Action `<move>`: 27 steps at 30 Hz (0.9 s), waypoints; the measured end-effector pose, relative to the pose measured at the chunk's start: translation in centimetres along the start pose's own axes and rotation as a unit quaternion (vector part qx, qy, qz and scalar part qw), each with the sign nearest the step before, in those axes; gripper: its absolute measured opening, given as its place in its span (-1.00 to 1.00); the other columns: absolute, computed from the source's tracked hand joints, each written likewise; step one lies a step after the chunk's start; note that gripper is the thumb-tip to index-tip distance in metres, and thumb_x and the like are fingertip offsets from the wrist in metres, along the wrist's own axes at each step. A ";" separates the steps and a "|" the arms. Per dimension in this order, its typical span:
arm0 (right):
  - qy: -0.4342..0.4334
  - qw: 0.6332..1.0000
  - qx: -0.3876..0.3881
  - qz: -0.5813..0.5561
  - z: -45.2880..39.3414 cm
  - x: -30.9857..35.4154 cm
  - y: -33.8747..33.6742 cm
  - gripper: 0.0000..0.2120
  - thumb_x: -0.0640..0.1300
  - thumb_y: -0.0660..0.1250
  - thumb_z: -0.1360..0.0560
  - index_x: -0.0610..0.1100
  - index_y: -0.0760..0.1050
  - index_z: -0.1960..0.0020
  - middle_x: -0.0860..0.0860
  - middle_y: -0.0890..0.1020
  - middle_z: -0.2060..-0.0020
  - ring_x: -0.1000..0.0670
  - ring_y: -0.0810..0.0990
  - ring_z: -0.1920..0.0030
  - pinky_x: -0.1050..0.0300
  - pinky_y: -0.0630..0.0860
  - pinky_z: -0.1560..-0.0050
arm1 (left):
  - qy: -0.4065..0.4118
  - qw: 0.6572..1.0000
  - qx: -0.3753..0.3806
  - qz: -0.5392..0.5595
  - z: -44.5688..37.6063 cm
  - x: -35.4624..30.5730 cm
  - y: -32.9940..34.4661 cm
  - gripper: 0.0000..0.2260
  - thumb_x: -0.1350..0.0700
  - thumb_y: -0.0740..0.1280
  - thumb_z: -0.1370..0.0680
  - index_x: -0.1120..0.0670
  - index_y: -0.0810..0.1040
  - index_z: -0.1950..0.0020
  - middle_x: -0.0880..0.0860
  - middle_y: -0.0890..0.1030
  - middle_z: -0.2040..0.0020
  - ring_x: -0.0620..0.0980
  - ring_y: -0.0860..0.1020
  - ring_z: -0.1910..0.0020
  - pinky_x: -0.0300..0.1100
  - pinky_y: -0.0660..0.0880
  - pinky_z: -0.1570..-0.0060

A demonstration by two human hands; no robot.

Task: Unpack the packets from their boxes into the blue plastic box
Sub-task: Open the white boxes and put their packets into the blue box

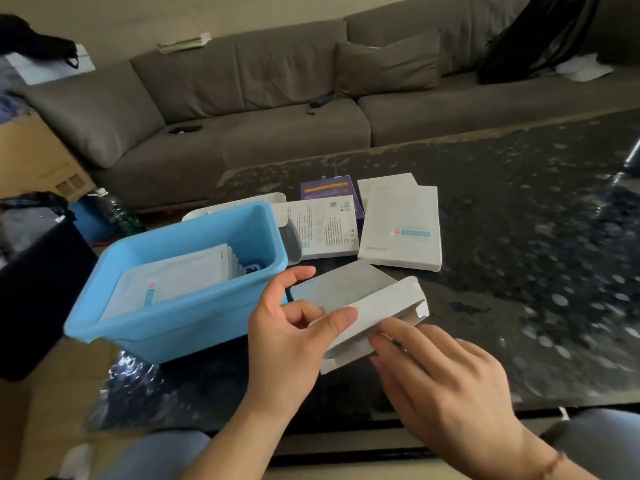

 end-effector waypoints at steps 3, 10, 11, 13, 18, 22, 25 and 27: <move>0.021 0.999 0.018 0.017 -0.3 0.1 0.7 -0.79 -0.06 0.35 -0.50 -0.14 0.66 -0.04 -0.01 0.67 0.10 -0.10 0.52 0.41 0.06 0.38 0.56 | 0.002 1.000 -0.005 0.011 -0.1 -0.4 -0.2 -0.46 -0.07 0.53 -0.23 -0.11 0.49 -0.17 0.09 0.58 0.43 -0.09 0.54 0.42 -0.35 0.49 0.30; 0.027 0.997 0.072 0.028 -0.3 0.3 1.4 -0.76 -0.19 0.33 -0.42 -0.14 0.64 -0.05 -0.02 0.60 0.12 -0.10 0.49 0.37 0.04 0.36 0.57 | 0.005 1.000 -0.009 0.016 -0.1 -0.5 -0.3 -0.47 -0.07 0.53 -0.23 -0.09 0.50 -0.17 0.03 0.57 0.46 -0.14 0.51 0.45 -0.36 0.48 0.31; 0.021 0.997 0.072 0.032 -0.1 0.2 1.4 -0.75 -0.22 0.36 -0.40 -0.13 0.64 -0.05 -0.02 0.60 0.13 -0.10 0.49 0.38 0.05 0.36 0.57 | 0.005 1.000 -0.009 0.014 -0.1 -0.5 -0.3 -0.46 -0.07 0.53 -0.23 -0.10 0.50 -0.17 0.04 0.57 0.45 -0.12 0.52 0.44 -0.36 0.49 0.30; 0.011 0.996 0.077 0.038 0.1 0.0 1.3 -0.72 -0.25 0.40 -0.36 -0.12 0.65 -0.06 0.00 0.63 0.10 -0.09 0.47 0.40 0.07 0.34 0.56 | 0.004 1.000 -0.011 0.014 -0.1 -0.4 -0.3 -0.46 -0.06 0.54 -0.24 -0.10 0.49 -0.19 0.06 0.58 0.44 -0.10 0.54 0.42 -0.34 0.51 0.28; -0.003 0.994 0.100 0.033 0.5 0.0 1.5 -0.67 -0.35 0.20 -0.37 -0.13 0.66 0.03 0.02 0.68 -0.05 -0.06 0.33 0.56 0.14 0.23 0.56 | 0.008 1.000 -0.009 0.012 0.2 -0.2 0.0 -0.48 -0.02 0.56 -0.26 -0.10 0.50 -0.18 0.05 0.60 0.44 -0.04 0.58 0.40 -0.34 0.54 0.25; 0.003 0.995 0.103 0.015 0.3 0.1 1.5 -0.60 -0.37 0.06 -0.43 -0.10 0.64 0.12 0.04 0.69 0.13 -0.06 0.30 0.57 0.15 0.24 0.57 | 0.009 1.000 -0.005 0.004 0.3 -0.1 0.2 -0.49 -0.03 0.55 -0.27 -0.10 0.50 -0.17 0.05 0.60 0.43 -0.01 0.63 0.33 -0.38 0.54 0.20; -0.009 0.997 0.071 -0.001 -0.1 0.2 0.9 -0.55 -0.34 0.01 -0.51 -0.14 0.68 0.03 0.05 0.72 0.11 -0.04 0.33 0.57 0.17 0.24 0.58 | 0.007 1.000 -0.002 0.006 0.4 -0.2 0.2 -0.47 -0.07 0.53 -0.25 -0.12 0.49 -0.18 0.05 0.62 0.42 0.01 0.64 0.30 -0.38 0.55 0.19; -0.017 0.998 0.057 -0.008 0.0 0.2 0.8 -0.57 -0.30 0.04 -0.55 -0.13 0.69 0.06 0.04 0.72 0.14 -0.05 0.38 0.55 0.17 0.28 0.59 | 0.009 1.000 0.001 0.001 0.3 0.0 0.3 -0.48 -0.05 0.54 -0.27 -0.12 0.48 -0.18 0.06 0.61 0.42 0.01 0.62 0.34 -0.33 0.57 0.16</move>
Point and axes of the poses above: each hand's wrist, its own z-axis away from the middle knuckle, its own y-axis out of the palm, x = y × z, the point moved 5 cm from there along -z, towards the middle knuckle
